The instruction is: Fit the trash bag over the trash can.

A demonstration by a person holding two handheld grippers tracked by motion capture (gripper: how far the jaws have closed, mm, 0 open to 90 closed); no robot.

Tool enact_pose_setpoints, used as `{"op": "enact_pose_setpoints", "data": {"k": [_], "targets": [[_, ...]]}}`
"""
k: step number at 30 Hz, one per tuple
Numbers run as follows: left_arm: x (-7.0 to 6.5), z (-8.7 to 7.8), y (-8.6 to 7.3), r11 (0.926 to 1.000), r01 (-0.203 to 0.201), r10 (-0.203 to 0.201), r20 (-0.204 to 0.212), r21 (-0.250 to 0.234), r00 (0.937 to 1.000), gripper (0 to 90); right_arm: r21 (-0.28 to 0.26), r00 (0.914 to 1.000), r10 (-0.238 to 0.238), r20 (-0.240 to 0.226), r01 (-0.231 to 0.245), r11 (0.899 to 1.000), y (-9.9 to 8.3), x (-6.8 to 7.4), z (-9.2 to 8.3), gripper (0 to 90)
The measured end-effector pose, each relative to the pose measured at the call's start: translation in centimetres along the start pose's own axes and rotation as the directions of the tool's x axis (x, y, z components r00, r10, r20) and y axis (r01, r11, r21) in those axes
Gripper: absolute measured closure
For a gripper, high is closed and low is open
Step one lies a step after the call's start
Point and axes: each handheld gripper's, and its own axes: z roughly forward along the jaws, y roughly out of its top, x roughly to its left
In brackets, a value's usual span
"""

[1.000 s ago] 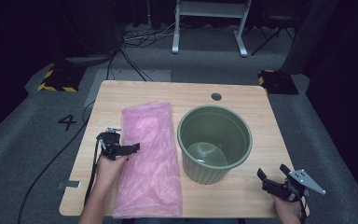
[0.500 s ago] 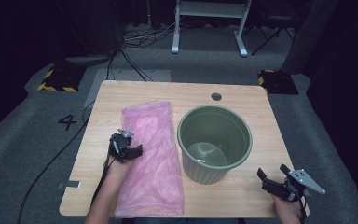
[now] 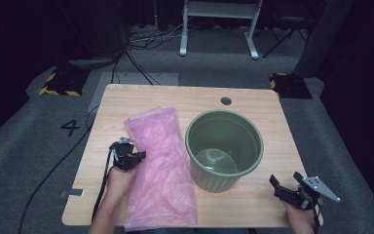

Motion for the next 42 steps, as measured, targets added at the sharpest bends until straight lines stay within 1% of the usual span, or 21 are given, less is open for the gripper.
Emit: {"op": "enact_pose_setpoints", "data": {"k": [4, 7, 9, 12, 14, 17, 18, 19, 22, 24, 26, 27, 28, 30, 31, 32, 33, 35, 40, 41, 42], "targets": [[0.0, -1.2, 0.1, 0.9978, 0.016, -0.008, 0.122, -0.065, 0.9925, 89.6, -0.003, 0.9999, -0.014, 0.004, 0.014, 1.000, 0.0, 0.1, 0.0, 0.0], [-0.3, -1.9, 0.2, 0.9942, 0.041, -0.018, 0.220, -0.099, 0.9752, 89.6, -0.004, 1.0000, -0.008, 0.003, 0.008, 1.000, 0.0, 0.0, -0.1, 0.0], [-0.5, -2.4, 0.4, 0.9918, 0.040, -0.008, 0.255, -0.121, 0.9668, 89.6, -0.005, 1.0000, -0.008, 0.002, 0.008, 1.000, 0.0, 0.0, -0.1, 0.0], [-0.5, -3.5, 0.7, 0.9823, 0.072, -0.011, 0.332, -0.173, 0.9434, 89.7, -0.004, 1.0000, -0.009, 0.002, 0.009, 1.000, 0.0, 0.0, -0.1, 0.0], [-0.4, -4.1, 0.8, 0.9788, 0.085, -0.013, 0.358, -0.186, 0.9338, 89.6, -0.005, 1.0000, -0.008, 0.000, 0.008, 1.000, 0.0, 0.0, -0.1, 0.0], [-0.6, -5.2, 1.0, 0.9689, 0.082, 0.010, 0.369, -0.234, 0.9292, 89.6, -0.004, 1.0000, -0.009, 0.000, 0.009, 1.000, 0.0, 0.0, -0.1, 0.0], [-0.6, -5.7, 1.1, 0.9608, 0.093, 0.017, 0.390, -0.261, 0.9207, 89.6, -0.005, 1.0000, -0.009, -0.001, 0.009, 1.000, 0.0, 0.0, -0.1, 0.0], [-0.7, -6.0, 1.2, 0.9568, 0.097, 0.022, 0.400, -0.274, 0.9164, 89.6, -0.005, 1.0000, -0.009, -0.001, 0.009, 1.000, 0.0, 0.0, -0.1, 0.0], [-1.3, -7.0, 1.6, 0.9435, 0.097, 0.042, 0.404, -0.317, 0.9139, 89.6, -0.004, 1.0000, -0.009, -0.001, 0.009, 1.000, 0.0, 0.0, -0.1, 0.0], [-1.6, -7.6, 1.9, 0.9324, 0.129, 0.024, 0.413, -0.338, 0.9104, 89.6, -0.005, 1.0000, -0.009, -0.001, 0.009, 1.000, 0.0, 0.1, -0.1, 0.0], [-1.6, -8.2, 2.4, 0.9093, 0.221, -0.046, 0.443, -0.353, 0.8955, 89.6, -0.007, 1.0000, -0.009, 0.000, 0.009, 1.000, 0.0, 0.1, -0.1, 0.0], [-1.5, -8.4, 2.6, 0.8974, 0.252, -0.061, 0.465, -0.362, 0.8834, 89.6, -0.009, 1.0000, -0.010, -0.001, 0.010, 1.000, 0.0, 0.1, -0.1, 0.0], [-1.4, -8.8, 3.0, 0.8750, 0.308, -0.087, 0.505, -0.373, 0.8588, 89.6, -0.009, 1.0000, -0.010, 0.000, 0.010, 1.000, 0.0, 0.1, -0.1, 0.0], [-1.5, -9.4, 3.6, 0.8570, 0.339, -0.103, 0.514, -0.389, 0.8516, 89.6, -0.008, 0.9999, -0.012, 0.002, 0.012, 1.000, 0.0, 0.1, -0.1, 0.0], [-1.8, -9.9, 4.0, 0.8524, 0.330, -0.094, 0.502, -0.405, 0.8596, 89.6, -0.007, 0.9999, -0.012, 0.002, 0.012, 1.000, 0.0, 0.1, -0.1, 0.0], [-2.0, -10.3, 4.5, 0.8462, 0.326, -0.085, 0.497, -0.421, 0.8634, 89.6, -0.007, 0.9999, -0.011, 0.002, 0.011, 1.000, 0.0, 0.1, -0.1, 0.0], [-2.2, -10.6, 4.9, 0.8401, 0.334, -0.078, 0.515, -0.427, 0.8538, 89.6, -0.007, 1.0000, -0.010, 0.001, 0.010, 1.000, 0.0, 0.1, -0.1, 0.0], [-2.7, -11.2, 5.8, 0.8354, 0.345, -0.072, 0.537, -0.428, 0.8404, 89.6, -0.005, 0.9999, -0.010, 0.002, 0.010, 1.000, 0.0, 0.1, -0.1, 0.0], [-3.8, -11.8, 7.7, 0.8192, 0.395, -0.070, 0.612, -0.415, 0.7875, 89.6, -0.007, 1.0000, -0.008, 0.001, 0.008, 1.000, 0.0, 0.0, -0.1, 0.0], [-4.1, -11.9, 8.1, 0.8151, 0.398, -0.063, 0.619, -0.421, 0.7827, 89.6, -0.007, 1.0000, -0.008, 0.000, 0.008, 1.000, 0.0, 0.0, -0.1, 0.0], [-4.4, -12.0, 8.4, 0.8141, 0.394, -0.055, 0.618, -0.427, 0.7840, 89.6, -0.007, 1.0000, -0.008, -0.001, 0.008, 1.000, 0.0, 0.0, -0.1, 0.0]]}}
